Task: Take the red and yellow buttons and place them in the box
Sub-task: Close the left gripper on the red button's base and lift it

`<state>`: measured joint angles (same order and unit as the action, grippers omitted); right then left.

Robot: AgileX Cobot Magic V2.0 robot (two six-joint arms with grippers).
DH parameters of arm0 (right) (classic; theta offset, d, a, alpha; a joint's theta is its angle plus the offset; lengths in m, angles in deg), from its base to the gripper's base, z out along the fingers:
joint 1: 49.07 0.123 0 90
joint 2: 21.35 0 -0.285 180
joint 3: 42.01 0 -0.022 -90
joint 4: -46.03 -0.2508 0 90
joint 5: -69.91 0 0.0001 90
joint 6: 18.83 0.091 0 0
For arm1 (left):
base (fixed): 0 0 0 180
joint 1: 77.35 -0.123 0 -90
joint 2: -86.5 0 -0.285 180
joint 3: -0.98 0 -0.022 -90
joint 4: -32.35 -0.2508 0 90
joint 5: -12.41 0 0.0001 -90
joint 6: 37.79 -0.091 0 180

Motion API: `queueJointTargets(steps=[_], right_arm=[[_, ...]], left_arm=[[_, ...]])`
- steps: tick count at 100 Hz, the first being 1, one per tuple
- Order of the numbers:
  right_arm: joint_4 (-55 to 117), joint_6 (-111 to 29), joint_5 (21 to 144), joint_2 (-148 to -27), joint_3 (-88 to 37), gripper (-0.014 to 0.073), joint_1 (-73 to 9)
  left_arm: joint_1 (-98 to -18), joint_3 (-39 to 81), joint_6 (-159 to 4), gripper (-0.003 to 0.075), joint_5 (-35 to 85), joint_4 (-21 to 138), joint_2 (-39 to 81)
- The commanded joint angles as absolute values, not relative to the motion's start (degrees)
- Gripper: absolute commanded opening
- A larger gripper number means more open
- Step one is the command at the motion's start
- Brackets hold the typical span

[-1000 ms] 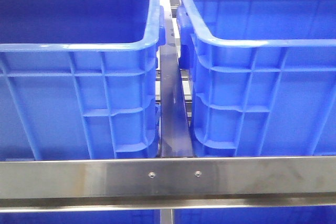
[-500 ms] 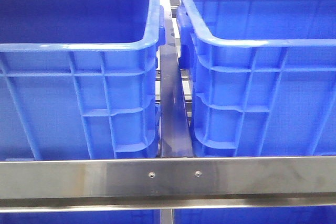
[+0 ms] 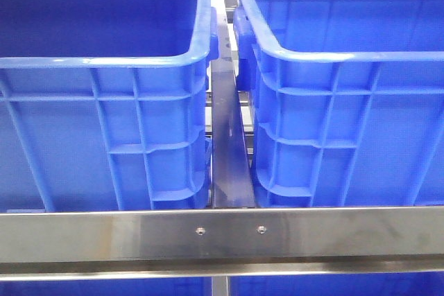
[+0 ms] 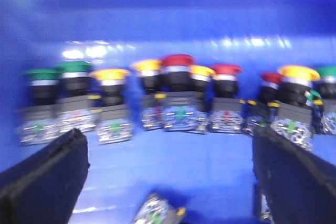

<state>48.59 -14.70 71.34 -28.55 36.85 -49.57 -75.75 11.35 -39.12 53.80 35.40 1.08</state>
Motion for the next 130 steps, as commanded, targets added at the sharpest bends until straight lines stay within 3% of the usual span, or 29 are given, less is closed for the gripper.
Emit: queueJointTargets(steps=[1, 47, 89, 103, 130], right_arm=[[48.40, -15.17, 67.07, -27.18, 35.93, -0.0069, -49.69], [48.40, -15.17, 67.07, -27.18, 35.93, -0.0069, -49.69], [48.40, -15.17, 67.07, -27.18, 35.93, -0.0069, -49.69], [48.40, -15.17, 67.07, -27.18, 35.93, -0.0069, -49.69], [48.40, -15.17, 67.07, -27.18, 35.93, -0.0069, -49.69]], left_arm=[[-75.11, 7.27, -39.00, 0.0599, 52.26, 35.87, -0.96], [-75.11, -2.99, -39.00, 0.0598, 59.48, 39.05, -18.52], [-75.11, -4.46, -39.00, 0.0591, 59.10, 39.05, -24.55], [-75.11, -4.46, -39.00, 0.0506, 58.84, 39.05, -24.55], [-75.11, -4.46, -39.00, 0.0189, 58.64, 39.05, -24.55]])
